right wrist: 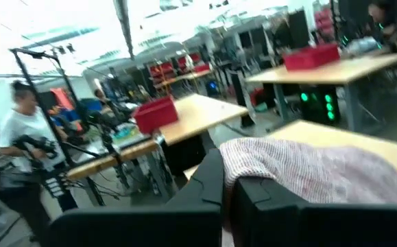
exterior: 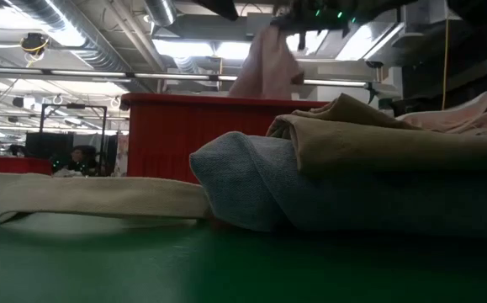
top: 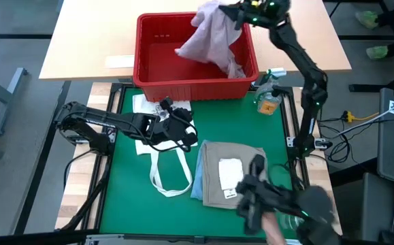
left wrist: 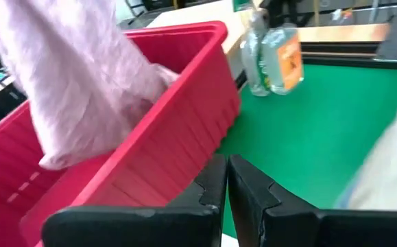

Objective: Fold laundry
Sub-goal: Remove the pink polo from the red bin

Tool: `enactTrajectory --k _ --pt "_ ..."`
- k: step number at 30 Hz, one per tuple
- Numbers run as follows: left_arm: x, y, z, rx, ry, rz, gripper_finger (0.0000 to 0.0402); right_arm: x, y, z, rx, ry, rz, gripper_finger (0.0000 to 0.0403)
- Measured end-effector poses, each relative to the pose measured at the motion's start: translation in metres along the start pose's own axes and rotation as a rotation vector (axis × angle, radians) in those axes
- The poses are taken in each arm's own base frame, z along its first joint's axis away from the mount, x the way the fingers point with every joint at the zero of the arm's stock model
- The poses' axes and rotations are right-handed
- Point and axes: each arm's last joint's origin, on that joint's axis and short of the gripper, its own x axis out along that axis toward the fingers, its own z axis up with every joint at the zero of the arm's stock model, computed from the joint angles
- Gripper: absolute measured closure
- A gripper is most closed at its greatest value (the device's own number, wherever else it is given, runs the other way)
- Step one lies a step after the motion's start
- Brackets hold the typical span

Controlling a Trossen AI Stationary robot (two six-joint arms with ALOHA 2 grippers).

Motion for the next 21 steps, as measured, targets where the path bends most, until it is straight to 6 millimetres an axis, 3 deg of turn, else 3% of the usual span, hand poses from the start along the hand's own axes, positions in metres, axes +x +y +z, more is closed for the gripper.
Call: enactTrajectory --k 4,9,16,21 --pt "0.008 0.007 0.001 -0.012 0.011 0.032 0.038 -0.02 0.031 0.028 -0.022 -0.044 0.048 0.0402" --pt "0.022 0.02 0.001 0.03 0.039 0.041 0.0334 -0.044 0.068 0.055 -0.052 -0.073 0.137 0.0403" --pt "0.043 0.043 0.0 0.054 0.081 0.092 0.026 -0.077 0.113 0.083 -0.092 -0.117 0.214 0.0403" --pt "0.054 0.054 0.0 0.025 0.101 0.048 0.023 -0.097 0.138 0.097 -0.14 -0.148 0.245 0.0403"
